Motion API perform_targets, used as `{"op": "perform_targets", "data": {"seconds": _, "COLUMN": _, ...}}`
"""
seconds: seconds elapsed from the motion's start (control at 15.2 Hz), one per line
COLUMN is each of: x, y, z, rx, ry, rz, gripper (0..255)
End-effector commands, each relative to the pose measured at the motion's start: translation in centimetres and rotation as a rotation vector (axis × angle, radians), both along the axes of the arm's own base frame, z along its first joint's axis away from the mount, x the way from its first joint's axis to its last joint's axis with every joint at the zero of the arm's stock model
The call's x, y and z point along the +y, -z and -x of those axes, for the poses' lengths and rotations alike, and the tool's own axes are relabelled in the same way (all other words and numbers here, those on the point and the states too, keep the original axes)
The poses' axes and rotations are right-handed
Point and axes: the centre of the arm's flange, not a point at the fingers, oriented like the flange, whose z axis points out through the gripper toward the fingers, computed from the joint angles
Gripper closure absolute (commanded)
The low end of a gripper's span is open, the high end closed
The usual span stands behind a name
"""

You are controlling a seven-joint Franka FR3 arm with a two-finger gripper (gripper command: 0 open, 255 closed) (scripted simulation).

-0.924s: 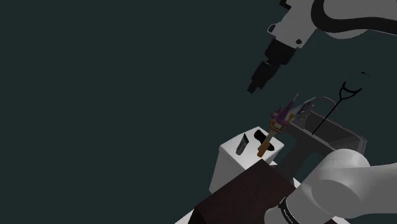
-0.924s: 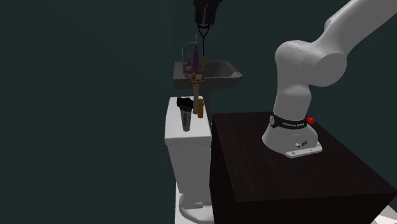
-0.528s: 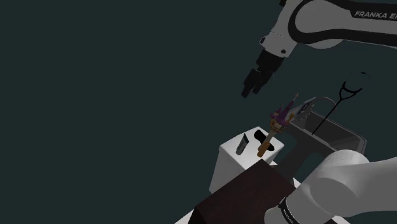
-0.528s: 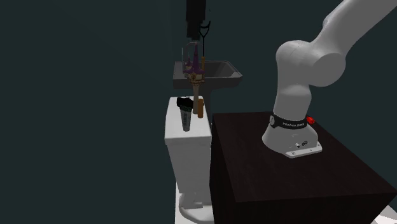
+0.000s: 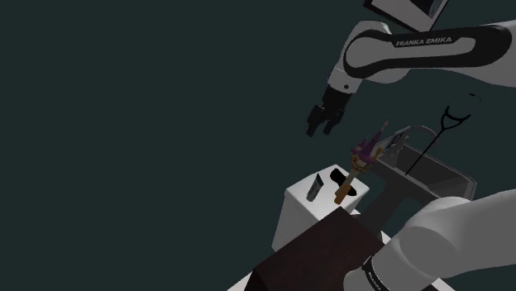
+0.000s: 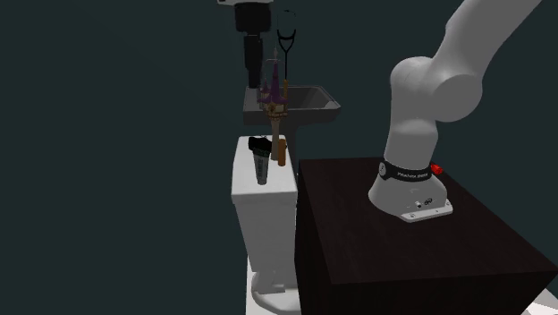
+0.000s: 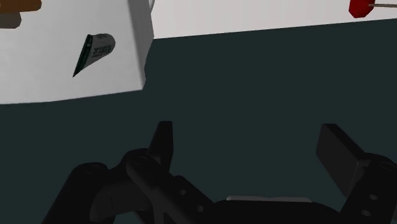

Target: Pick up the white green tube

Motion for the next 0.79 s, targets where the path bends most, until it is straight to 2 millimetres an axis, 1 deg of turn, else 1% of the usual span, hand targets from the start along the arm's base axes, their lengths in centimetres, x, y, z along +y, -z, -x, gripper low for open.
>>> {"op": "perform_targets", "data": {"seconds": 0.0, "x": -1.5, "y": 2.1, "z": -0.9, "rx": 0.025, "ry": 0.044, "rz": -0.005, "gripper": 0}}
{"op": "perform_targets", "data": {"seconds": 0.4, "x": -6.7, "y": 8.3, "z": -3.0, "rx": 0.098, "ry": 0.173, "rz": -0.022, "gripper": 0}}
{"op": "perform_targets", "data": {"seconds": 0.73, "x": -11.1, "y": 13.7, "z": -3.9, "rx": 0.158, "ry": 0.280, "rz": -0.035, "gripper": 0}}
